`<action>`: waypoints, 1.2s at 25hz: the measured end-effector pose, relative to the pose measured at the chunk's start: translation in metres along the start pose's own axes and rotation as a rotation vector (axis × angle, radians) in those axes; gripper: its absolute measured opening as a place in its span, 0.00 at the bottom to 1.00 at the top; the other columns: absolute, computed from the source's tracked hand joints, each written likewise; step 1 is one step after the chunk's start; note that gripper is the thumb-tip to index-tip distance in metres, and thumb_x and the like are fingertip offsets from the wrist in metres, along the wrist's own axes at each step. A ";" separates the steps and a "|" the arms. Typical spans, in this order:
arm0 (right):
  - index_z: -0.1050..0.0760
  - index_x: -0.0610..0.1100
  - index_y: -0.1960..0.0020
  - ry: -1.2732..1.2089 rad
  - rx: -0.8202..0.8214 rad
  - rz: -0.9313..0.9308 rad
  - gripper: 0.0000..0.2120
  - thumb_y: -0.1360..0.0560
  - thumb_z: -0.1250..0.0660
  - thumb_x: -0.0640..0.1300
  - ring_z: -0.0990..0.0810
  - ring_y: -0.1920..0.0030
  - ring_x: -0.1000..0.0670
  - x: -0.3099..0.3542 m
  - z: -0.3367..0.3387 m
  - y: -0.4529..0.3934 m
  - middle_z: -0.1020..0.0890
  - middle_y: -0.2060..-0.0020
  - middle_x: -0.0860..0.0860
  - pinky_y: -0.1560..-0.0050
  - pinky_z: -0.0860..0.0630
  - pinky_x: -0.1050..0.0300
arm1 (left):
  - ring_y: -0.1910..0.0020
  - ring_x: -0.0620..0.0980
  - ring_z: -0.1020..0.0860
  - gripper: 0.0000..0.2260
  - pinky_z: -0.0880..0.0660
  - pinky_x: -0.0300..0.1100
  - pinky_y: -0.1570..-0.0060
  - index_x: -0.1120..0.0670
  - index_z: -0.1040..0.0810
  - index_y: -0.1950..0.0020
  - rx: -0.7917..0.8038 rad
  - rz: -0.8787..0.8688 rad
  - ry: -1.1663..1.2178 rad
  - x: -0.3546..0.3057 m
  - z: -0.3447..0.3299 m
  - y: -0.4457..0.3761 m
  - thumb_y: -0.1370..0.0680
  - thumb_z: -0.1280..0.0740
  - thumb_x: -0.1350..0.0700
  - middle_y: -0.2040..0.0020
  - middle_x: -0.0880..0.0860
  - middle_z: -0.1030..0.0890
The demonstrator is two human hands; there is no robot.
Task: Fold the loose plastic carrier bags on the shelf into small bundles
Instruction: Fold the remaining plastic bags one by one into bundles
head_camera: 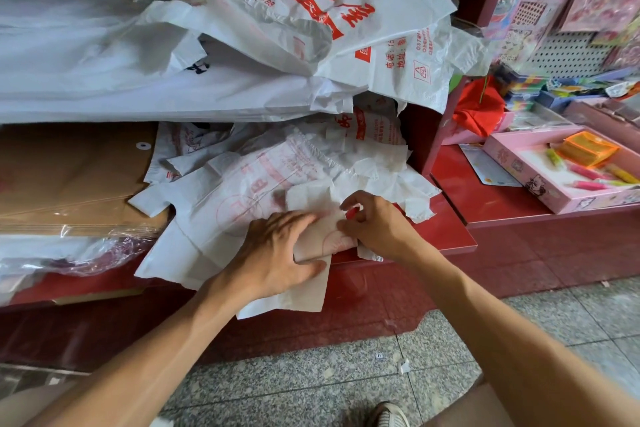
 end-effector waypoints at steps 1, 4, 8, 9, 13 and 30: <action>0.28 0.47 0.43 0.049 -0.055 0.037 0.14 0.26 0.30 0.46 0.23 0.64 0.54 0.001 0.002 0.001 0.20 0.62 0.54 0.64 0.29 0.58 | 0.34 0.48 0.28 0.35 0.31 0.53 0.36 0.48 0.28 0.29 -0.007 0.026 0.018 -0.001 0.001 -0.001 0.31 0.42 0.32 0.32 0.46 0.25; 0.28 0.49 0.39 0.252 -0.125 0.334 0.19 0.28 0.29 0.51 0.23 0.52 0.51 0.016 0.005 0.008 0.20 0.53 0.56 0.56 0.25 0.54 | 0.36 0.48 0.27 0.30 0.31 0.52 0.38 0.46 0.26 0.34 0.001 0.063 0.011 -0.002 0.009 -0.006 0.32 0.44 0.35 0.36 0.44 0.22; 0.28 0.52 0.32 0.379 0.133 0.430 0.25 0.28 0.32 0.51 0.30 0.41 0.52 0.020 -0.001 0.013 0.25 0.36 0.58 0.42 0.30 0.54 | 0.30 0.47 0.36 0.41 0.36 0.49 0.36 0.45 0.35 0.26 0.176 0.032 -0.135 -0.001 0.005 -0.005 0.35 0.48 0.28 0.29 0.40 0.33; 0.29 0.52 0.30 0.430 0.170 0.383 0.27 0.28 0.33 0.49 0.31 0.40 0.51 0.017 -0.002 0.013 0.26 0.34 0.58 0.40 0.30 0.53 | 0.29 0.48 0.37 0.43 0.37 0.50 0.36 0.45 0.39 0.24 0.183 0.020 -0.162 -0.003 0.003 -0.004 0.35 0.49 0.27 0.27 0.41 0.36; 0.28 0.48 0.31 0.457 0.138 0.357 0.26 0.29 0.37 0.40 0.27 0.43 0.47 0.016 -0.008 0.011 0.22 0.38 0.54 0.42 0.28 0.50 | 0.32 0.49 0.29 0.34 0.33 0.50 0.35 0.47 0.33 0.26 0.017 0.038 0.043 -0.004 0.009 -0.005 0.30 0.34 0.35 0.30 0.46 0.27; 0.26 0.43 0.47 0.120 -0.060 -0.092 0.14 0.22 0.36 0.54 0.24 0.55 0.46 0.003 -0.008 -0.010 0.26 0.53 0.49 0.58 0.30 0.54 | 0.55 0.55 0.23 0.15 0.26 0.48 0.51 0.51 0.27 0.68 -0.162 0.430 0.228 0.017 0.011 -0.013 0.24 0.33 0.46 0.59 0.51 0.24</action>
Point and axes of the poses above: each hand's wrist, its own y-axis away from the middle knuckle, its own z-axis out of the back of the hand, x = y × z, the point moved 5 cm from there along -y, towards the middle knuckle
